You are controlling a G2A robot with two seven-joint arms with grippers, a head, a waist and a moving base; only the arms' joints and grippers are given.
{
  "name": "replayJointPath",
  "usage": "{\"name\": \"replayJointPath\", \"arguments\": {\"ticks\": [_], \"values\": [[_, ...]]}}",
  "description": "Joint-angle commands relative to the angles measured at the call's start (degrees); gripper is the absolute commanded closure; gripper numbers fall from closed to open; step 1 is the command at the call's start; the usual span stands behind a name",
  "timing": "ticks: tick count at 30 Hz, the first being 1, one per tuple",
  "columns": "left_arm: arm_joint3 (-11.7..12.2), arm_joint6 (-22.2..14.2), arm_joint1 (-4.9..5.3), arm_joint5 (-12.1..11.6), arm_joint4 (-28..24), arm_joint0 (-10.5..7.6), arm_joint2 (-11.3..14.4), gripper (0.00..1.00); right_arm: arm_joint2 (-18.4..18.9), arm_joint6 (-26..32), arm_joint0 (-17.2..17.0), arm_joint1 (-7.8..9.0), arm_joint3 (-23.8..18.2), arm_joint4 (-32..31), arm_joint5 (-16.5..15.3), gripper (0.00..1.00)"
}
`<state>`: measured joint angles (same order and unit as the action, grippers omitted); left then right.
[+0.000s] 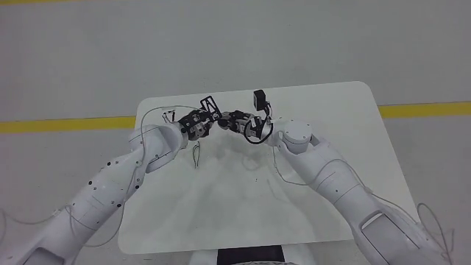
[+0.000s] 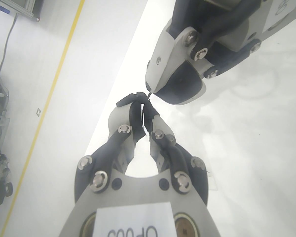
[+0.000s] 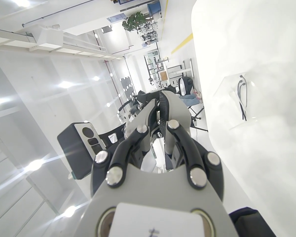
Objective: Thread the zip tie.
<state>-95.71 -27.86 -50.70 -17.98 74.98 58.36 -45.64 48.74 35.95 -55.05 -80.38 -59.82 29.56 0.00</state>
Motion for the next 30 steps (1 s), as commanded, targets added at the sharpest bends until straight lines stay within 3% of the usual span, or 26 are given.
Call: {"name": "replayJointPath", "arguments": {"ticks": [1,8,10,19,21,26,30], "values": [[0.0,0.0,0.00,0.0,0.0,0.00,0.0,0.00,0.3,-0.1,-0.2,0.04,0.0,-0.4,-0.2,1.00],[0.0,0.0,0.00,0.0,0.0,0.00,0.0,0.00,3.3,0.3,-1.8,0.87,-1.2,-1.3,-1.5,1.00],[0.0,0.0,0.00,0.0,0.0,0.00,0.0,0.00,4.4,1.4,-2.8,1.36,-2.3,-2.4,-3.2,1.00],[0.0,0.0,0.00,0.0,0.0,0.00,0.0,0.00,4.4,1.4,-2.8,1.36,-2.3,-2.4,-3.2,1.00],[1.3,1.4,-0.02,-0.4,-3.9,0.39,-1.1,0.00,4.8,0.5,-3.4,1.51,-2.9,-3.2,-3.5,1.00],[4.3,0.2,0.82,-1.5,-12.6,0.32,-4.7,0.00,8.1,2.2,-5.7,2.70,-4.7,-4.8,-6.5,1.00],[5.9,0.9,2.52,-1.5,-24.4,0.03,-5.9,0.00,10.1,4.7,-7.3,3.58,-6.0,-6.4,-8.6,1.00]]}}
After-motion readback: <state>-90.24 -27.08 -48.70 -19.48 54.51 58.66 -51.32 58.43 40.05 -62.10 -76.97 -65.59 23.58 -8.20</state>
